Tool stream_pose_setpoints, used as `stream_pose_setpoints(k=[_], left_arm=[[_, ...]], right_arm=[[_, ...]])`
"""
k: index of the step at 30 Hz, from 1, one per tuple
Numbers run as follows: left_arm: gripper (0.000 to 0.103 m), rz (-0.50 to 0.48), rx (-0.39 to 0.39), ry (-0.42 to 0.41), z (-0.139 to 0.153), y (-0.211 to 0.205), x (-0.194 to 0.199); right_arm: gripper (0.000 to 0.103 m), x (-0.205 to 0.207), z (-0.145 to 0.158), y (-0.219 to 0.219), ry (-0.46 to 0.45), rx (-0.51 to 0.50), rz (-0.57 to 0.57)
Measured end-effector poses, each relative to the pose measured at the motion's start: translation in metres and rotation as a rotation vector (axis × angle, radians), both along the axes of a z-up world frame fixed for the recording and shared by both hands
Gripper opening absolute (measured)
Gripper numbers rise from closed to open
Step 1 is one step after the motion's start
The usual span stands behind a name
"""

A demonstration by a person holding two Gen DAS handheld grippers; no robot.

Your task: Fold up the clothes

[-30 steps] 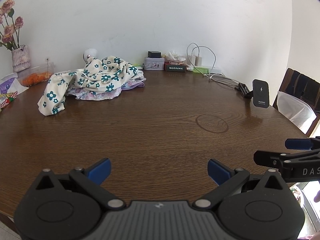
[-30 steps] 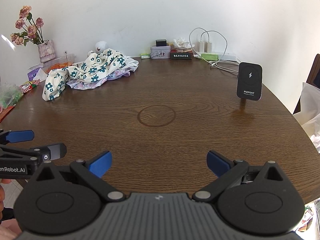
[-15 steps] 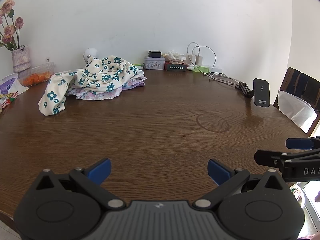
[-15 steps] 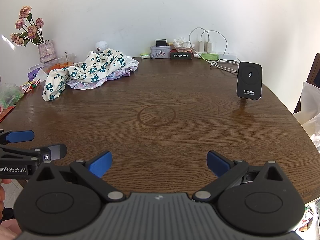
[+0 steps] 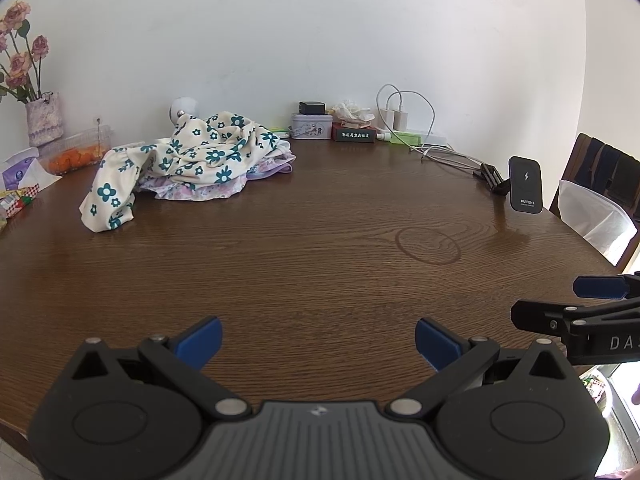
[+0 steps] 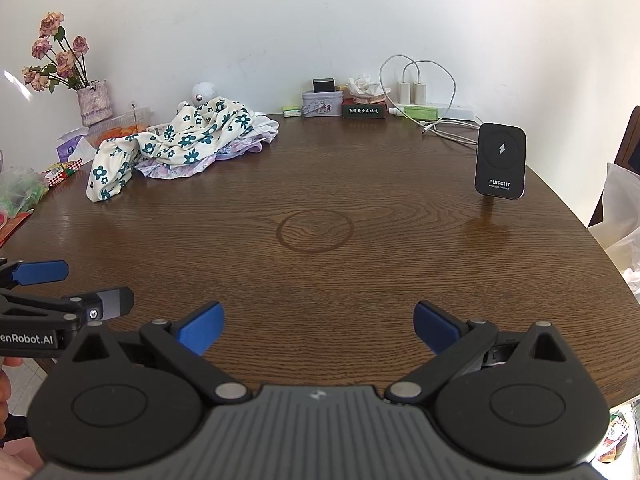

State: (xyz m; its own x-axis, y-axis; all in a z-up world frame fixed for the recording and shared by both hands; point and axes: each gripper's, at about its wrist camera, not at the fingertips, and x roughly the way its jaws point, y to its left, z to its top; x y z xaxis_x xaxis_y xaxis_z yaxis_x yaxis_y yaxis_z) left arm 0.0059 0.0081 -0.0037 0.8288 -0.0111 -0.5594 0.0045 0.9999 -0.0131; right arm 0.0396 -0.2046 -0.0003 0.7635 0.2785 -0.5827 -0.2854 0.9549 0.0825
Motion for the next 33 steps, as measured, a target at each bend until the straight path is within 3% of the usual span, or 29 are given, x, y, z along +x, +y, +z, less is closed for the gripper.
stream_pose_setpoints(k=[33], left_arm=[[0.103, 0.008, 0.001, 0.005, 0.0005, 0.0028, 0.0016]], right_arm=[[0.103, 0.0035, -0.0015, 0.002, 0.011, 0.004, 0.017]])
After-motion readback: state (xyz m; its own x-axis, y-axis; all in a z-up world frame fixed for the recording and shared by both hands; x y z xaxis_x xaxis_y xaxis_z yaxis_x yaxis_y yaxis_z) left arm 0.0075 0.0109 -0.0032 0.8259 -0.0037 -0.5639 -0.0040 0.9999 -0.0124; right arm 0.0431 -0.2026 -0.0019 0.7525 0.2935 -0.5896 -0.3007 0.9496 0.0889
